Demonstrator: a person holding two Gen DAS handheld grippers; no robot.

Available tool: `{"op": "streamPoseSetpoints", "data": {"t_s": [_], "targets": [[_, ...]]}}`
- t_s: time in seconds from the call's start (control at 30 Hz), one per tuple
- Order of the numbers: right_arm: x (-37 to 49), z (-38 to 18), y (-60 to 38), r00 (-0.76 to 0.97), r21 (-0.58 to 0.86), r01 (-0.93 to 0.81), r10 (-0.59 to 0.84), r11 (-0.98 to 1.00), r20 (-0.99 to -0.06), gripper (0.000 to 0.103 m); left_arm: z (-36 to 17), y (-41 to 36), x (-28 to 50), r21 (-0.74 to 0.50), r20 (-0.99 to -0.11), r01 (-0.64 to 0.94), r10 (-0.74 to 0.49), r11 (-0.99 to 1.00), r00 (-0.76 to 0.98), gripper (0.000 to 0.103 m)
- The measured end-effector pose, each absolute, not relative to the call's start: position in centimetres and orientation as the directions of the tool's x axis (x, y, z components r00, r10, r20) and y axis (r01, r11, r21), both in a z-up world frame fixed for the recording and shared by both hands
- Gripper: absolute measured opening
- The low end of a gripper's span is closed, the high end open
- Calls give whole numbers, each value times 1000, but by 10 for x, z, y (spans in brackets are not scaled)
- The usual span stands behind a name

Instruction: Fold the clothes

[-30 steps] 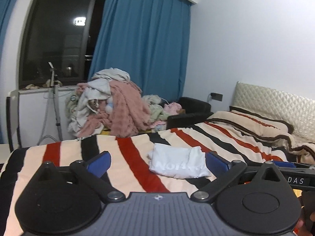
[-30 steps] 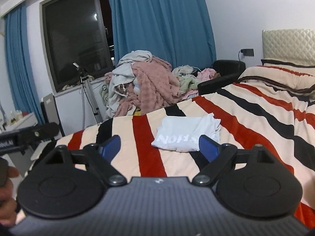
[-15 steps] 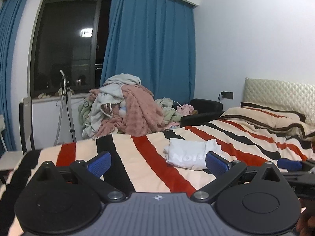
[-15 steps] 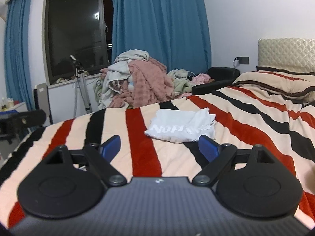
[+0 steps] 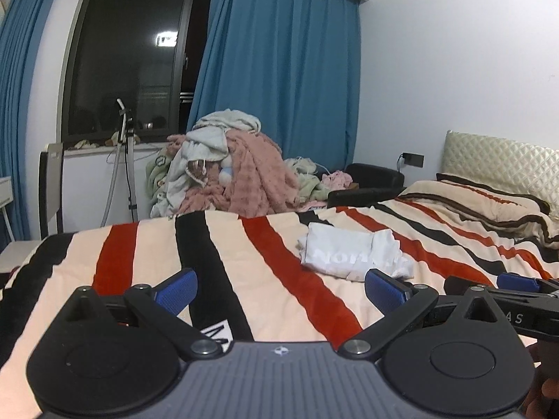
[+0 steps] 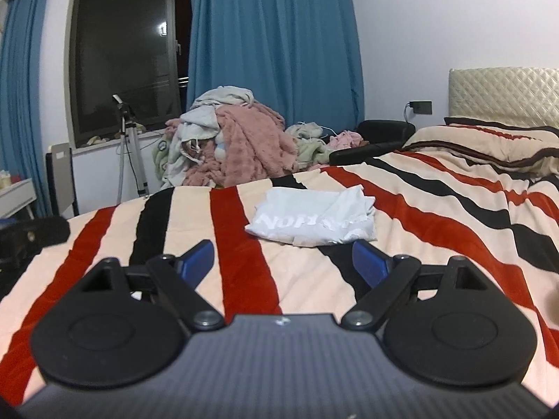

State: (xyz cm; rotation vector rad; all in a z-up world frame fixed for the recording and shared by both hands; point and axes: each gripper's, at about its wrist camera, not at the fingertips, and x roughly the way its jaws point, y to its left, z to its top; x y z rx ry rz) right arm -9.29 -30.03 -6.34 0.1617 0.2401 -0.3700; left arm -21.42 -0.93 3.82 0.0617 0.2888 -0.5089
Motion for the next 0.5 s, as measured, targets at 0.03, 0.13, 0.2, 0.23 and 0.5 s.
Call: {"op": "streamPoseSetpoints", "data": {"t_s": [0.03, 0.13, 0.2, 0.23, 0.5], "targets": [[-93, -65, -300, 903, 112, 379, -341, 919, -261, 87, 37, -10, -213, -14, -291, 486, -469, 874, 834, 103], [-91, -68, -300, 900, 104, 386, -350, 916, -261, 87, 35, -11, -211, -20, -296, 485, -468, 875, 833, 103], [-90, -68, -297, 898, 88, 388, -354, 918, -262, 87, 34, -10, -208, -32, -303, 476, -463, 879, 833, 103], [-89, -69, -296, 897, 80, 388, -357, 918, -263, 87, 33, -10, -207, -35, -307, 468, -455, 883, 836, 103], [-91, -69, -297, 897, 86, 388, -354, 918, -266, 87, 32, 0, -194, -80, -327, 411, -413, 908, 850, 103]]}}
